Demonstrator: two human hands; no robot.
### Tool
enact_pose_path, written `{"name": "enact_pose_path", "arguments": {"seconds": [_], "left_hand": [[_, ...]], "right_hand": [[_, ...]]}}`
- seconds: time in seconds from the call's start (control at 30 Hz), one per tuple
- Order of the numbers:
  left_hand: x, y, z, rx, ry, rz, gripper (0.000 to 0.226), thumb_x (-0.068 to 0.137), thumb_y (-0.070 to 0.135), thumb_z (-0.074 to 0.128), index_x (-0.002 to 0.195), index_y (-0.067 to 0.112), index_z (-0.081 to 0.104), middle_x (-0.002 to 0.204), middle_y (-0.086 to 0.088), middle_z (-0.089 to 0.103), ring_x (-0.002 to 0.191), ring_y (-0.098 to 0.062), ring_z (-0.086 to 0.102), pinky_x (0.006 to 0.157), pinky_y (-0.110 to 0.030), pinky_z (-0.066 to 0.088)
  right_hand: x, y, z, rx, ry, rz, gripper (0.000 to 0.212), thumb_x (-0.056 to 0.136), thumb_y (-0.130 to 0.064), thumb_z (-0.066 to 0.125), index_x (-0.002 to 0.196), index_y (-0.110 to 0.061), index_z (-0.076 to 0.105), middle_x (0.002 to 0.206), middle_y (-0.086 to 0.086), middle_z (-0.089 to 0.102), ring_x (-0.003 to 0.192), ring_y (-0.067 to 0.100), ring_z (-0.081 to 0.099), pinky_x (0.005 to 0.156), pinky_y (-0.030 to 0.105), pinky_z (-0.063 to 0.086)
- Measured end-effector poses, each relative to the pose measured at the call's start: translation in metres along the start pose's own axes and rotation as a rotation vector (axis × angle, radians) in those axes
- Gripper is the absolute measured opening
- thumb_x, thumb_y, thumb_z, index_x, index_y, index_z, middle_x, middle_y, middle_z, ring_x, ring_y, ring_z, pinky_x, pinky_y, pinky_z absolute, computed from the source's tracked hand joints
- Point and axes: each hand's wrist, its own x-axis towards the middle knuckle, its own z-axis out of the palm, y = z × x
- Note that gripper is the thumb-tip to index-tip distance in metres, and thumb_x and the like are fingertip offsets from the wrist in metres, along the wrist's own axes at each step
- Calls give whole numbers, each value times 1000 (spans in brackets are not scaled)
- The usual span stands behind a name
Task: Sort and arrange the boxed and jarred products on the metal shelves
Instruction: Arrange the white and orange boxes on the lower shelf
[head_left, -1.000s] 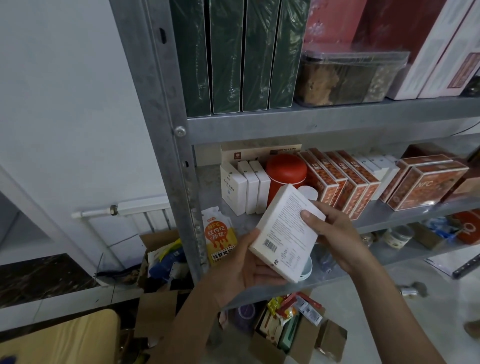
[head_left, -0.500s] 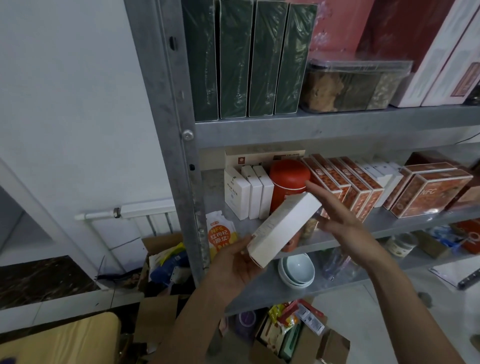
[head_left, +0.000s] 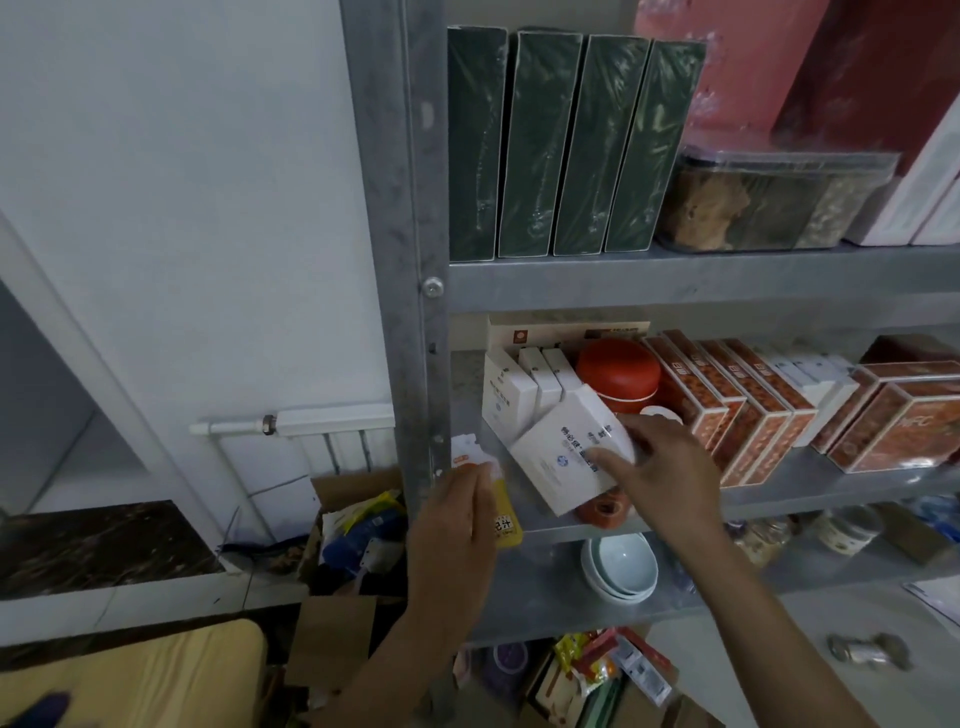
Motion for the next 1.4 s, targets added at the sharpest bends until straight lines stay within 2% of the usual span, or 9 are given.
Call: {"name": "enact_pose_path", "arguments": {"seconds": [0.13,0.23,0.33,0.63,0.8,1.0,1.17,1.27,1.4], "left_hand": [[21,-13,-15,320,379,518,36,102,20,39,134,5,47,142,-19,38,136,-29,38,108,-44,40],[51,-23,-18,573,480,501,60,100,23,39,154,10,16,160,-13,5,150,-24,2,120,-45,19],[67,-38,-8,685,474,526,62,104,28,28,155,12,-3,161,-9,-19,150,-24,-9,121,-42,11],[76,-47,1,568,519,566,59,104,30,26,156,16,1,162,-6,-16,150,-27,-1,117,-47,21],[75,-44,1,527,520,565,59,104,29,26,156,15,1,162,-6,-16,132,-42,31,116,-47,23],[75,-47,1,509,517,555,59,104,29,27,156,16,2,163,-6,-14,135,-41,30,117,-47,22],[76,-47,1,483,514,548,60,103,29,29,156,16,5,163,-6,-12,137,-40,29,114,-49,29],[76,-46,1,472,515,545,58,104,30,26,156,16,4,163,-5,-12,149,-30,9,115,-48,27],[76,-45,1,483,510,542,57,105,32,21,156,17,3,163,-5,-13,147,-34,16,115,-49,27]], "right_hand": [[-4,-11,31,-228,-36,-31,47,78,-38,79,115,-11,68,100,13,71,91,29,65,72,34,52],[0,-19,51,-335,-94,-15,51,84,-43,72,123,-12,64,98,12,70,88,28,65,73,34,50],[8,-29,66,-394,-100,-46,43,86,-40,70,112,-5,67,89,15,69,80,28,65,67,33,48],[23,-42,93,-275,-116,107,38,94,-40,58,107,-5,65,98,13,66,87,27,62,63,29,43],[27,-47,99,-303,-149,96,42,95,-43,53,113,-7,62,102,10,64,89,23,61,62,28,44],[23,-45,97,-325,-73,68,53,96,-52,48,105,-4,68,89,15,66,77,28,62,61,32,49],[50,-42,87,-187,32,81,44,97,-43,49,108,-6,69,101,18,61,92,30,58,72,39,50],[79,-50,89,-322,-121,47,49,99,-46,42,132,-12,56,129,20,51,119,34,46,92,43,41],[107,-60,104,-609,-362,-31,58,100,-50,35,144,-11,41,151,16,26,138,35,24,111,44,24]]}}
